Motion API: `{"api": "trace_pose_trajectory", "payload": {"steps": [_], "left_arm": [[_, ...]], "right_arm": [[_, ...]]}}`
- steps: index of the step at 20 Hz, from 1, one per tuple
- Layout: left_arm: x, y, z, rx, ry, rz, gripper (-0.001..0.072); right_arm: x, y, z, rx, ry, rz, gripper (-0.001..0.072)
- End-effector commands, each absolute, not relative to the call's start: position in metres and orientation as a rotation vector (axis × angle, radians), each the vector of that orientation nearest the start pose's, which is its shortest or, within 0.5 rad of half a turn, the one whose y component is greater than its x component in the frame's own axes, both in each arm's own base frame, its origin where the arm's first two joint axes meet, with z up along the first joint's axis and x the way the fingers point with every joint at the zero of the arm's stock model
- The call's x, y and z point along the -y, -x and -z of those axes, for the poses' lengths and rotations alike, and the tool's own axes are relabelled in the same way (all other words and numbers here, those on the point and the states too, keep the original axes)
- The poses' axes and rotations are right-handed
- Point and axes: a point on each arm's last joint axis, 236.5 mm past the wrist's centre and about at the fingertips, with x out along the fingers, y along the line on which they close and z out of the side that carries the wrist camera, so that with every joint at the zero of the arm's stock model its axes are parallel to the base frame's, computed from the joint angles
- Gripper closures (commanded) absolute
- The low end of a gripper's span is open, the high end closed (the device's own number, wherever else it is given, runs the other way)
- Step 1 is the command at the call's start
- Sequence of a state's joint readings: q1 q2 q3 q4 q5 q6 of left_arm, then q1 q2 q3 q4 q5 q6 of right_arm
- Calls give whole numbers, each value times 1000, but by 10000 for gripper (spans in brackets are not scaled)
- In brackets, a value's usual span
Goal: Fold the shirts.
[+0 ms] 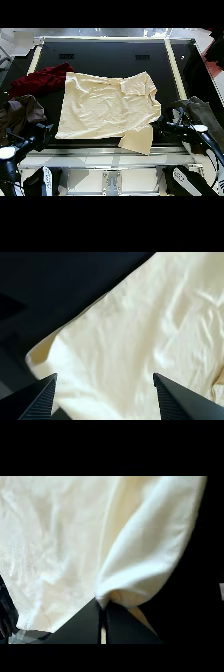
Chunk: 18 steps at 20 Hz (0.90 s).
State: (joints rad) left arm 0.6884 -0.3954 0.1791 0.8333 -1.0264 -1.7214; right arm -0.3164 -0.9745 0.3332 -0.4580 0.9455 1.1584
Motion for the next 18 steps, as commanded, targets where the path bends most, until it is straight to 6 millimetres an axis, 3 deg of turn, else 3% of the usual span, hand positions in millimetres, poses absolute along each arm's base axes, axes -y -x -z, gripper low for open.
{"api": "trace_pose_trajectory", "payload": {"steps": [1,6,9,18], "left_arm": [[-2,-215,60,-910,1235,-348,16],[-18,-203,77,-950,1143,-422,18],[-18,-201,88,-999,1154,-431,104],[1,-227,116,-1049,1217,-397,118]], "right_arm": [[-91,-281,48,-1086,-1038,-222,697],[-90,-281,48,-1085,-1038,-222,697],[-90,-281,48,-1084,-1038,-221,697],[-91,-281,48,-1085,-1038,-223,697]]}}
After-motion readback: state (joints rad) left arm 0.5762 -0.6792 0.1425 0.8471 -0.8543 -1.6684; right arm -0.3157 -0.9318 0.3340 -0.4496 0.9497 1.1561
